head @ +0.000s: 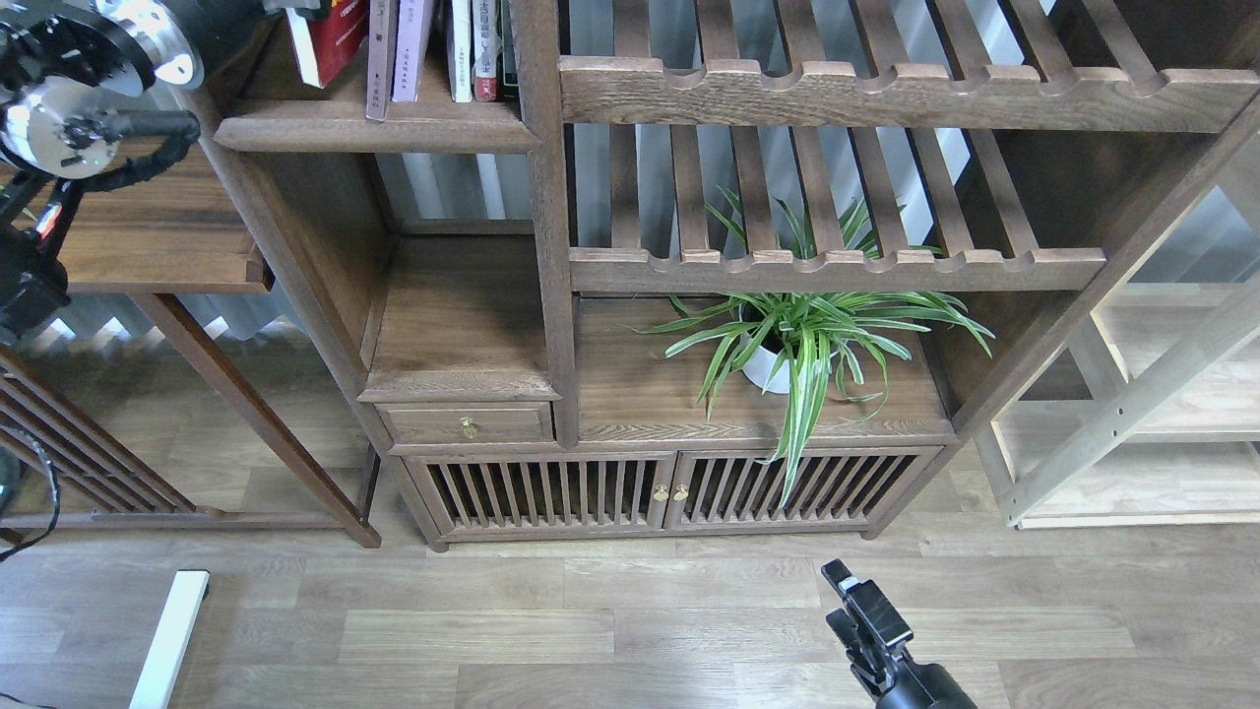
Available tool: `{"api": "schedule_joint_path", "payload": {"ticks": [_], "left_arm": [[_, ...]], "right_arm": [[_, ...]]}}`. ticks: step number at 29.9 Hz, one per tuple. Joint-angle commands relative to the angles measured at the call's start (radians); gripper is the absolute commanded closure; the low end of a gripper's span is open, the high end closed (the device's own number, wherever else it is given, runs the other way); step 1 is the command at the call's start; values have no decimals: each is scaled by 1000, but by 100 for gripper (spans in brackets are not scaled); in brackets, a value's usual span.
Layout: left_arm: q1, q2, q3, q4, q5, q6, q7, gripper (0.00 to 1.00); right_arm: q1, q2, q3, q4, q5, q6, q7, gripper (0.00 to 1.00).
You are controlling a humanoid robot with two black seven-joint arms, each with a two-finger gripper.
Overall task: Organize books on shelf
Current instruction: 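Hold the left gripper at the top shelf pressing the red book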
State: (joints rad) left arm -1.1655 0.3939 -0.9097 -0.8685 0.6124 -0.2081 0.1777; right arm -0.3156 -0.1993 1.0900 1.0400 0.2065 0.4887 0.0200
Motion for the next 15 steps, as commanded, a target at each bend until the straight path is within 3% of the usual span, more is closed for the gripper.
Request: {"api": "schedule_joint_path", "payload": {"ticks": [1, 9, 15], "left_arm": [[1, 0, 12, -1, -3, -1, -3, 96], [9, 14, 44, -1, -5, -2, -50, 92], [6, 13, 46, -6, -5, -1, -60, 75]], "right_arm": [[-3, 0, 1, 0, 1, 0, 0, 1], [-11, 1, 1, 0, -1, 0, 2, 1], [-13, 6, 1, 0, 1, 0, 3, 1]]}}
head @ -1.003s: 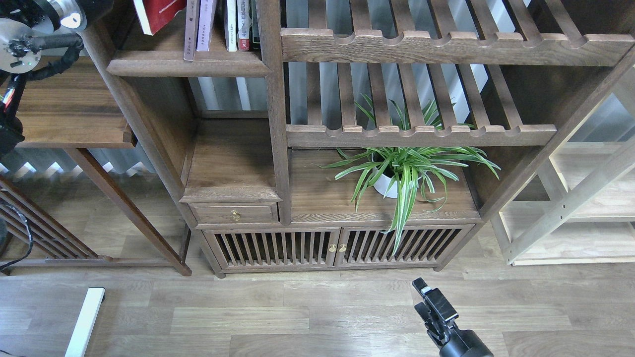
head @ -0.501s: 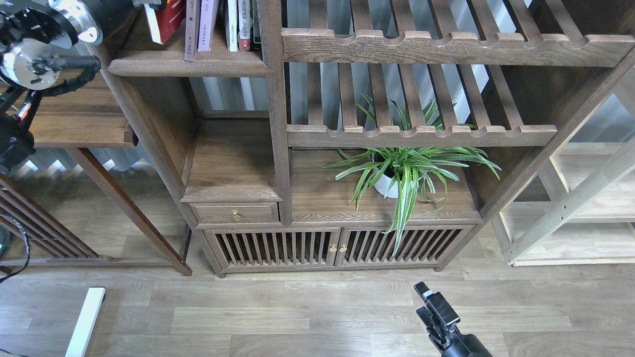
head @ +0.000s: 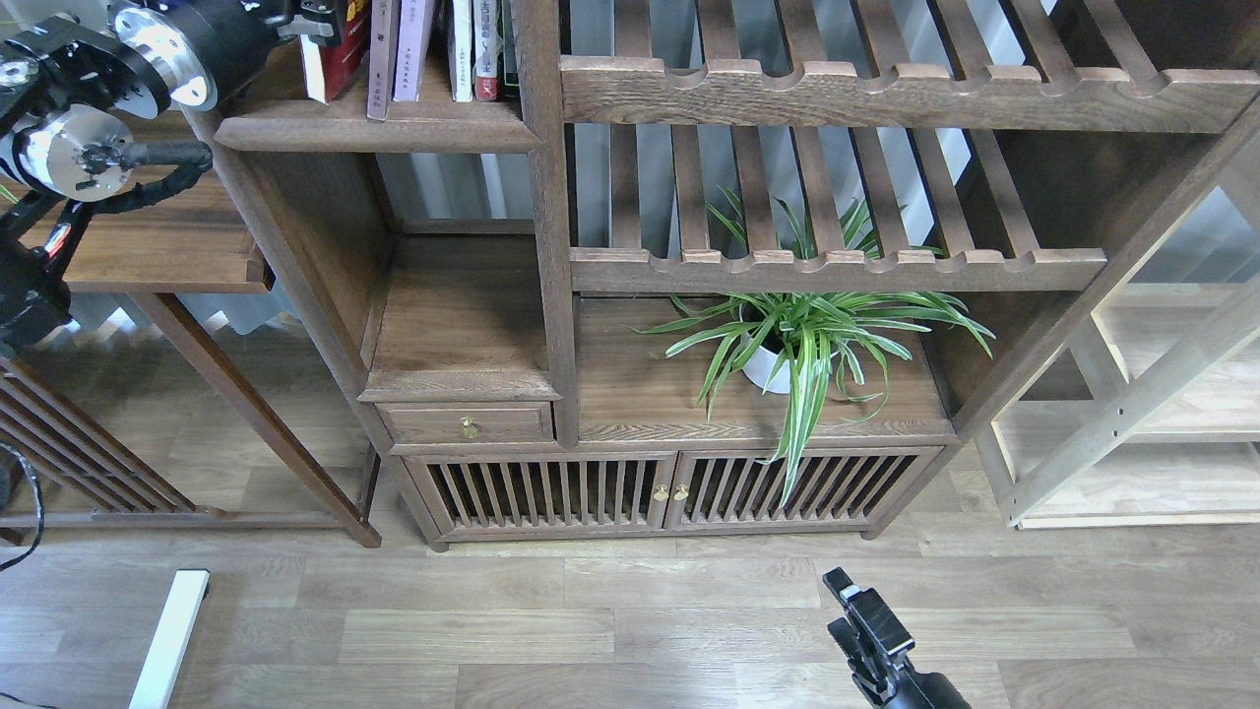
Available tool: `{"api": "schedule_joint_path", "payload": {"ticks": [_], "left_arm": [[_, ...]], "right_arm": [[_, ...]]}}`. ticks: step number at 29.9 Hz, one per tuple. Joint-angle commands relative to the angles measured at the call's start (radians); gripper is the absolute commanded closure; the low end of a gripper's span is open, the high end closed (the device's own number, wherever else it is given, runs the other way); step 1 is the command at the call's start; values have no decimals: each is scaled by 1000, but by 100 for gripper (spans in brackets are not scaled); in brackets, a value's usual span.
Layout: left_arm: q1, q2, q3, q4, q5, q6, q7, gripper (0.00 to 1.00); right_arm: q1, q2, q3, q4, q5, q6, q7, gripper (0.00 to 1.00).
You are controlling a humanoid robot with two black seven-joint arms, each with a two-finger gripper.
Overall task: Organize books on shelf
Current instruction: 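Hold the left gripper at the top shelf pressing the red book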
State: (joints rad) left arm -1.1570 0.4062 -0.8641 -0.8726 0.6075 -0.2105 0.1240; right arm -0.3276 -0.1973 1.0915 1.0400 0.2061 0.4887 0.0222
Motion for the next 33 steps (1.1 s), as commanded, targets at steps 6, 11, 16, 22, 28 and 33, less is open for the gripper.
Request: {"api": "schedule_joint_path", "payload": {"ticks": [6, 11, 16, 22, 28, 33], "left_arm": [[-1, 11, 0, -11, 0, 5, -64, 52], [5, 43, 0, -12, 0, 3, -66, 44], [16, 49, 0, -3, 0, 13, -61, 52], [14, 42, 31, 6, 3, 25, -57, 50], [17, 34, 53, 7, 2, 65, -69, 34], [17, 40, 53, 4, -2, 65, -87, 13]], "right_arm": [[-4, 9, -1, 0, 1, 0, 1, 1], [-4, 12, -2, 2, 1, 0, 1, 1], [-19, 10, -1, 2, 1, 0, 1, 1], [-31, 10, -1, 5, 1, 0, -1, 1], [-34, 9, -2, 5, 1, 0, -1, 1], [-37, 9, -2, 5, 1, 0, -1, 1]]}}
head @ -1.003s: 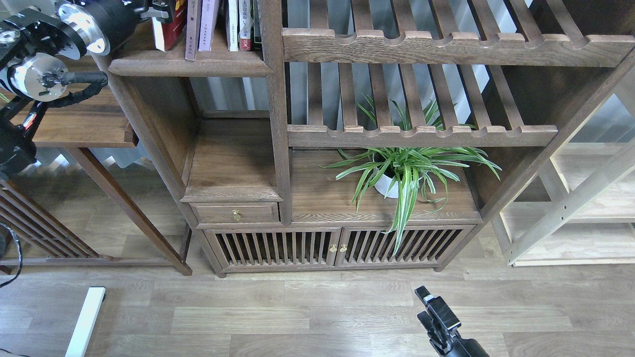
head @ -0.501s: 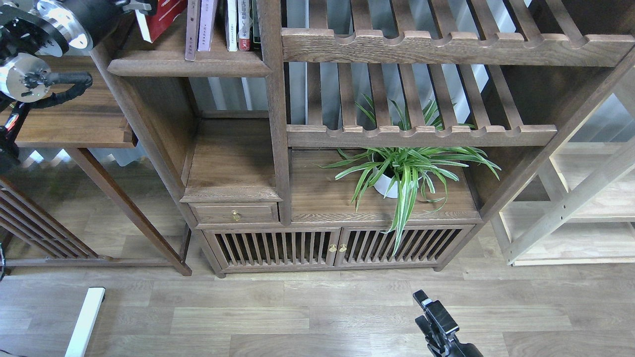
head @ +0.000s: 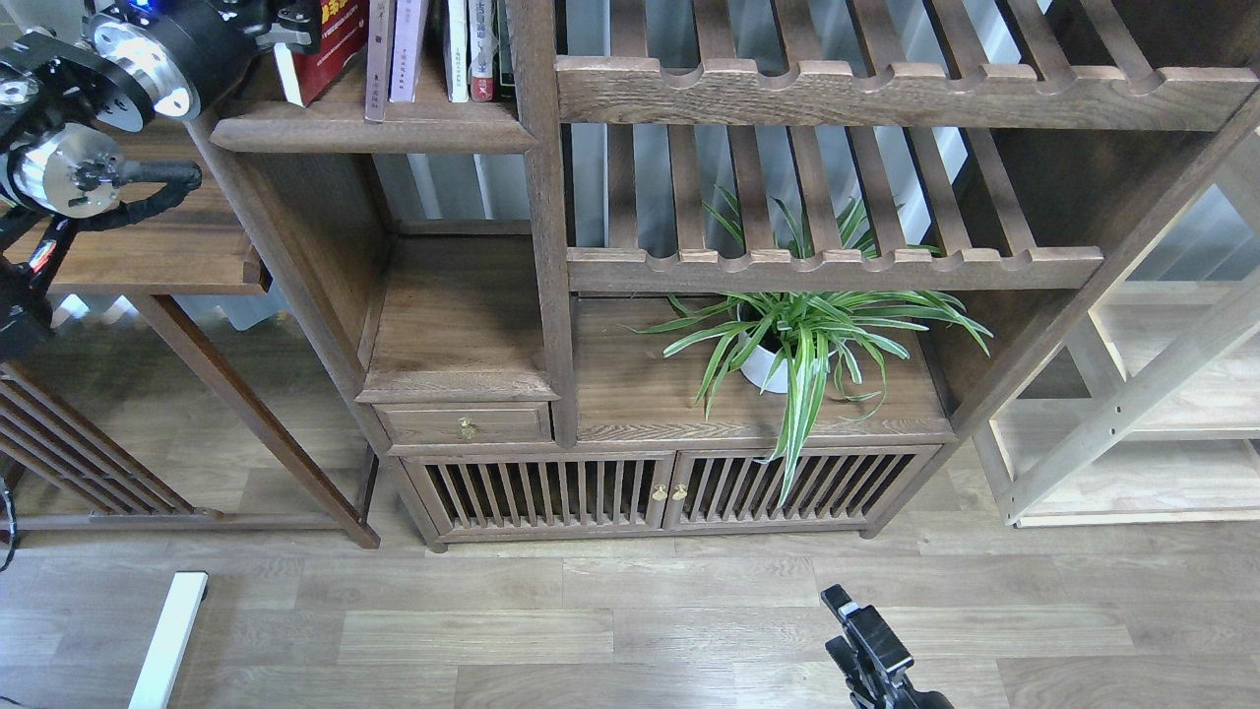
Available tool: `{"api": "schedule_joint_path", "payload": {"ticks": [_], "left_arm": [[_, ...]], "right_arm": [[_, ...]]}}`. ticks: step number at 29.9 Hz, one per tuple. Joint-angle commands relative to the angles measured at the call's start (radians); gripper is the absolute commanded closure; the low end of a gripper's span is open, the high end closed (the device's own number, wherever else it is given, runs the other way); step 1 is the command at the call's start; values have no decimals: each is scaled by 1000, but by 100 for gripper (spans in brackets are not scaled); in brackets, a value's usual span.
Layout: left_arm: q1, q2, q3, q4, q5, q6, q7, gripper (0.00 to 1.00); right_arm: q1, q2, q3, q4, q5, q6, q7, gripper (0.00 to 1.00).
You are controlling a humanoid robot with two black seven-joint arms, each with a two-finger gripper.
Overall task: Organize books on shelf
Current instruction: 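Hold the left gripper at the top shelf pressing the red book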
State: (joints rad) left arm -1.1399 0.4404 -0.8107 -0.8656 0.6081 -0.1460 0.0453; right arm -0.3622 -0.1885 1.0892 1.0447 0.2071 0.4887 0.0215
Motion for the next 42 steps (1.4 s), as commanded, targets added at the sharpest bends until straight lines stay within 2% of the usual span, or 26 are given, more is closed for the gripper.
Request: {"api": "schedule_joint_path", "payload": {"ticks": [1, 4, 24, 27, 32, 42], "left_arm": [[0, 7, -10, -1, -2, 0, -8, 9], [3, 18, -11, 2, -39, -7, -10, 1], [31, 4, 15, -12, -103, -15, -15, 1], [37, 11, 8, -24, -105, -24, -45, 1], [43, 12, 15, -26, -103, -38, -127, 1], [46, 24, 15, -18, -102, -37, -133, 1]], "right_arm": [[-3, 0, 0, 0, 0, 0, 0, 1], [-4, 0, 0, 0, 0, 0, 0, 1], [-26, -5, 1, 9, -2, 0, 0, 1], [-26, -3, 1, 8, -2, 0, 0, 1], [-26, -2, 0, 8, -2, 0, -2, 1], [-26, 0, -2, 9, -5, 0, -3, 1]]}}
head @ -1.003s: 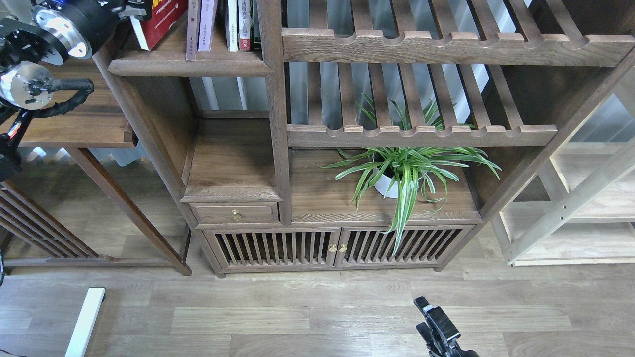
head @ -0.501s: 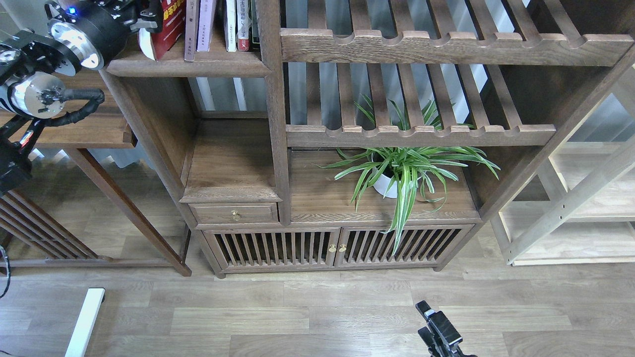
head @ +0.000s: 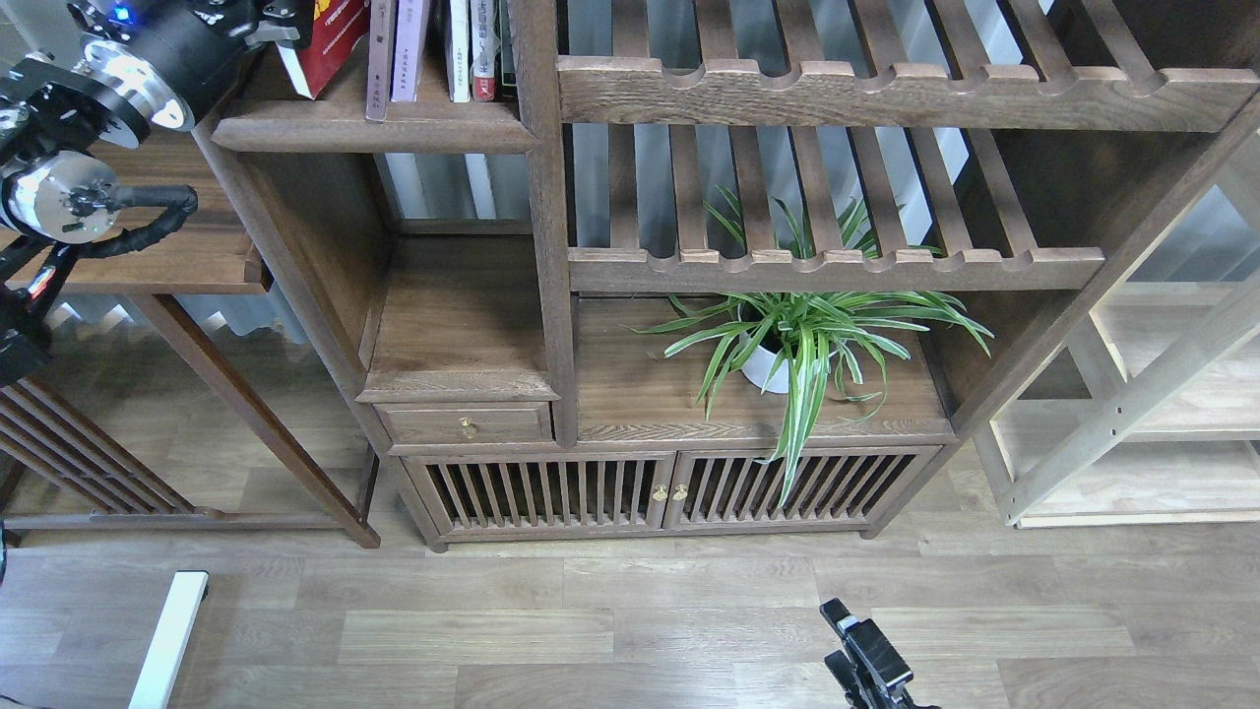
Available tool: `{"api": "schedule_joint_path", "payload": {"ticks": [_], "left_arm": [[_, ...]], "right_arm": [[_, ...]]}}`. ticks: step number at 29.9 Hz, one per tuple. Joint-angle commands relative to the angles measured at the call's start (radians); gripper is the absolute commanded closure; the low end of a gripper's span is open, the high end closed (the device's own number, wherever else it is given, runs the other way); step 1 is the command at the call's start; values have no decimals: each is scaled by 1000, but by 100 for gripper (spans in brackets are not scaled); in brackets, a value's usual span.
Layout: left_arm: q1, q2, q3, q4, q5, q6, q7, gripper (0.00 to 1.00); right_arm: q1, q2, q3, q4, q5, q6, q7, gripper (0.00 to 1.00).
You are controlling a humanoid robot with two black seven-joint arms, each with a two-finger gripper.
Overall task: Organize books on shelf
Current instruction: 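Hold the left gripper at the top shelf pressing the red book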
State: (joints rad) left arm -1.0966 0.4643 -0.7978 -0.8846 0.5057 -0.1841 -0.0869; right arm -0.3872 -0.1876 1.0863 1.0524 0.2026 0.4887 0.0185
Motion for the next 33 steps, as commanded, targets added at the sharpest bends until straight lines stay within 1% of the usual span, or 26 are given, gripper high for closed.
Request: {"api": "schedule_joint_path", "payload": {"ticks": [1, 19, 26, 30, 33], "left_arm": [[4, 0, 2, 1, -1, 2, 1, 0], [4, 8, 3, -17, -1, -2, 0, 0], [21, 14, 3, -86, -1, -3, 1, 0], [52, 37, -1, -151, -1, -2, 21, 0], [75, 57, -8, -189, -1, -2, 23, 0]], "right_arm": [[-2, -1, 3, 1, 0, 0, 0, 1], [-4, 2, 0, 0, -5, 0, 0, 1], [5, 4, 1, 0, -5, 0, 0, 1], [10, 5, 0, 0, -5, 0, 0, 1], [11, 5, 1, 0, -5, 0, 0, 1]]}}
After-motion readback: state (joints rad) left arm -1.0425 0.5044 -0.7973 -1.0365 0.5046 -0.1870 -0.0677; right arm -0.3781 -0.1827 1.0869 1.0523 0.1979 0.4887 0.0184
